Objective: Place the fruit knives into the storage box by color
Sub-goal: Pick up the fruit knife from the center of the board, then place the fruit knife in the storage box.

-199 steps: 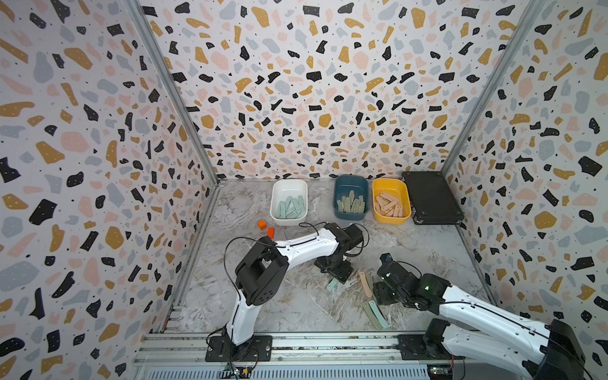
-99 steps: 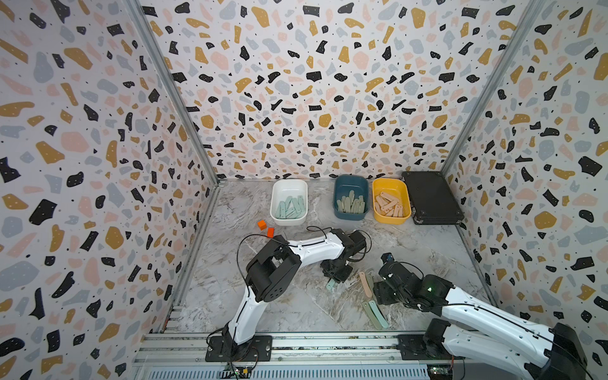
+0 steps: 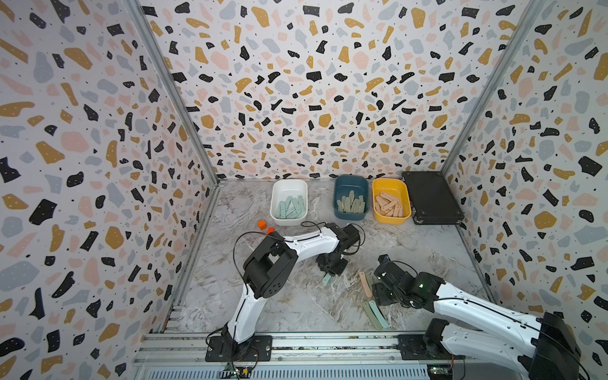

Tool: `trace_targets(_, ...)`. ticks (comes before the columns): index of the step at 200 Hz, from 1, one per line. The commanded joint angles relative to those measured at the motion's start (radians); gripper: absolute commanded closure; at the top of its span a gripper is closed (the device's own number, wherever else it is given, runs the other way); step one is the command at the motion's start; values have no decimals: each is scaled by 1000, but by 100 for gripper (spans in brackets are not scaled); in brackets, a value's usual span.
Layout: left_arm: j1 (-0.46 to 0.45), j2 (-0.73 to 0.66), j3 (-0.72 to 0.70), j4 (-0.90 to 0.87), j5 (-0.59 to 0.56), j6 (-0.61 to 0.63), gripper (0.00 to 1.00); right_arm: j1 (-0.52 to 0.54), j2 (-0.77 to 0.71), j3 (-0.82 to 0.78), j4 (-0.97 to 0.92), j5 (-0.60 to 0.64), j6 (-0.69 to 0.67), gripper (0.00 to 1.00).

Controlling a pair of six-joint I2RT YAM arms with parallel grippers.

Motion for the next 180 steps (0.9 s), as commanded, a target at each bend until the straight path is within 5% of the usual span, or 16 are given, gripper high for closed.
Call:
trace_targets(1, 48, -86, 67, -39, -50, -20, 86, -2, 7, 32, 11, -2, -1, 26)
trace_targets(43, 187, -95, 194, -103, -128, -12, 86, -3, 53, 51, 12, -21, -12, 26)
trace_targets(102, 427, 118, 548, -233, -186, 33, 86, 3, 29, 55, -69, -110, 10, 34)
trace_targets(180, 539, 393, 917, -323, -196, 84, 79, 136, 46, 34, -82, -126, 46, 48)
